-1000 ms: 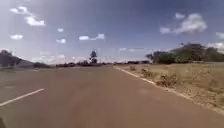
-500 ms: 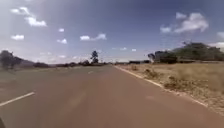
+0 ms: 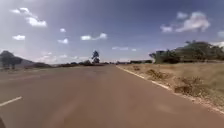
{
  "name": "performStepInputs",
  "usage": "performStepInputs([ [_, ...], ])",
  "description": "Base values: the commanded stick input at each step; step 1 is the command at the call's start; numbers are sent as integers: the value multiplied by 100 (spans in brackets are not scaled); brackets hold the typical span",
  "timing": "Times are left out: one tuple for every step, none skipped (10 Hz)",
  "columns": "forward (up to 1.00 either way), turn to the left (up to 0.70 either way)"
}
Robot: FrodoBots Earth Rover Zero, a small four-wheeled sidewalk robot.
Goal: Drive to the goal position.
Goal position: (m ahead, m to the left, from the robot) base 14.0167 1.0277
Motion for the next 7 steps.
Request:
performStepInputs([
  [85, 0],
  [85, 0],
  [85, 0],
  [85, 0],
  [85, 0],
  [85, 0],
  [85, 0],
])
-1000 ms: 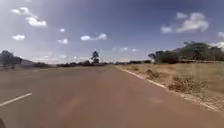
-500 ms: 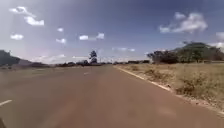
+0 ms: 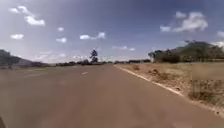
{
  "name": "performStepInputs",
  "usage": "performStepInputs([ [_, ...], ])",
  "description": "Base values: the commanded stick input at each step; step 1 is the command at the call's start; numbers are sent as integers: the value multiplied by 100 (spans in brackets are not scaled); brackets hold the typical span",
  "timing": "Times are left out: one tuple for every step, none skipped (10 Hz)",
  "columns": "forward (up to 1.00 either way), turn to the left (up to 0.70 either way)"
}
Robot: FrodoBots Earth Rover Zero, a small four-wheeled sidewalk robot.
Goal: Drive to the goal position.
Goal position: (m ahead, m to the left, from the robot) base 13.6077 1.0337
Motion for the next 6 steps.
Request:
performStepInputs([
  [85, 0],
  [85, 0],
  [85, 0],
  [85, 0],
  [85, 0],
  [85, 0],
])
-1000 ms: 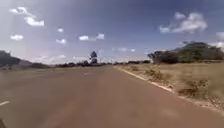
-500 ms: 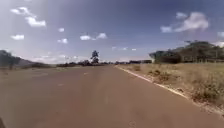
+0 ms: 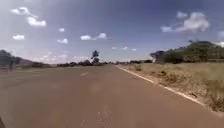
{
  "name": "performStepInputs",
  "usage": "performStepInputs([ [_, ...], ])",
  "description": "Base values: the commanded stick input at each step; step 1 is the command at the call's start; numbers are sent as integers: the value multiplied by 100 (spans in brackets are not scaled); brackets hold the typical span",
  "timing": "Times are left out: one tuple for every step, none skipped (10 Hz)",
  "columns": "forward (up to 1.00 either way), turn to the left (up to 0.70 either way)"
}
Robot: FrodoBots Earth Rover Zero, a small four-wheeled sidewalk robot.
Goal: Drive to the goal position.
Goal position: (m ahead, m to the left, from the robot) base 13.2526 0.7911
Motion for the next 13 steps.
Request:
performStepInputs([
  [85, 0],
  [85, 0],
  [85, 0],
  [85, 0],
  [85, 0],
  [85, 0],
  [85, 0],
  [85, 0],
  [85, 0],
  [85, 0],
  [85, 0],
  [85, 0],
  [85, 0],
])
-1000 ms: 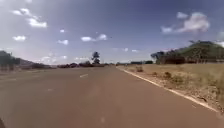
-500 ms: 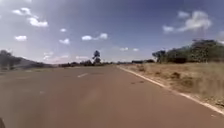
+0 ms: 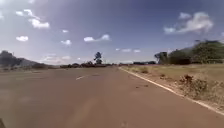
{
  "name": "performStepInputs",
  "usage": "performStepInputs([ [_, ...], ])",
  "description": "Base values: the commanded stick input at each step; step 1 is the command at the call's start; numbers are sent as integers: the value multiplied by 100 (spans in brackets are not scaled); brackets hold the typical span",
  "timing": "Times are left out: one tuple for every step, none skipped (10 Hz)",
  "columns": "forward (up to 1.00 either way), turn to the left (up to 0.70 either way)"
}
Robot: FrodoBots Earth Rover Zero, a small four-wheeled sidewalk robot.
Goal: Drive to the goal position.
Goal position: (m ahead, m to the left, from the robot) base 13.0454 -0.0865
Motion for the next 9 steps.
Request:
performStepInputs([
  [85, 0],
  [85, 0],
  [85, 0],
  [85, -5],
  [85, -17],
  [85, -29],
  [85, -33],
  [85, -32],
  [85, -31],
])
